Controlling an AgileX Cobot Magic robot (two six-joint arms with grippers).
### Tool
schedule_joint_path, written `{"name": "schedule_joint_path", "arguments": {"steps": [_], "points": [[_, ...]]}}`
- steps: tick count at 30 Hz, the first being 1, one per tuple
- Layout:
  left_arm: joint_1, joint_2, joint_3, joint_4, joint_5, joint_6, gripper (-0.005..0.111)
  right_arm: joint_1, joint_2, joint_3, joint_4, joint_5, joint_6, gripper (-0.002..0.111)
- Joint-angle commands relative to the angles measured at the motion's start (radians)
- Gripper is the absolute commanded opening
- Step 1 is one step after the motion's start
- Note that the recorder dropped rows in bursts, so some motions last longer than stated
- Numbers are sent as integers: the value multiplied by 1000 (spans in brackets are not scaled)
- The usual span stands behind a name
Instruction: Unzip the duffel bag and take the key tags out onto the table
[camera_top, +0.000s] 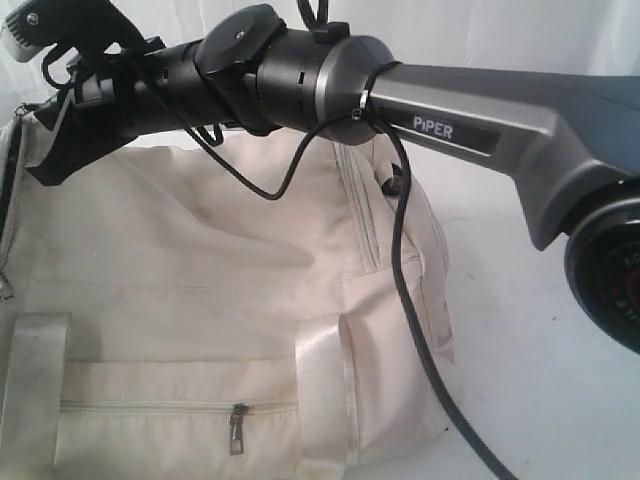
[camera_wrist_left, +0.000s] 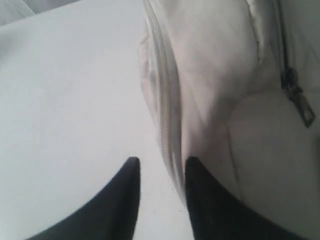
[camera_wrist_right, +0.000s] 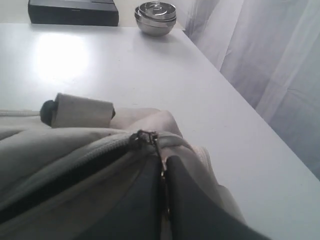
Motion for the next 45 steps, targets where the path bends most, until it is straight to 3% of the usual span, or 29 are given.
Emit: {"name": "schedule_joint_path", "arguments": {"steps": [1,3,8,17,19,23,25,28,31,35,43,45], "points": [[2,-8,-6,78,-66,1,59,-16,-19,-12,3,24,6,0],[2,-8,-6,43,-156,1,64,-16,-19,-12,3,26,6,0],[2,16,-6,33,-355,1,64,-16,-19,-12,3,61,6,0],[0,226,-6,47,-542,-168,64,-16,-19,-12,-172,159,90,0],[0,281,-6,112,-575,-267,64,-16,-19,-12,-230,159,136,0],[0,385,-6,462,-737,-565,64,-16,-19,-12,-237,158,143,0],[0,425,-6,506,-796,-585,64,-16,-19,-12,-237,158,143,0],[0,431,-6,520,-872,-476,64,-16,-19,-12,-237,158,143,0],[0,458,-6,520,-783,-451,58,-16,-19,-12,-237,160,145,0],[0,499,-6,520,-776,-444,52,-16,-19,-12,-235,163,149,0],[0,491,-6,511,-752,-391,3,-16,-19,-12,-235,141,167,0],[0,478,-6,513,-747,-385,0,-16,-19,-12,-235,100,167,0]]}}
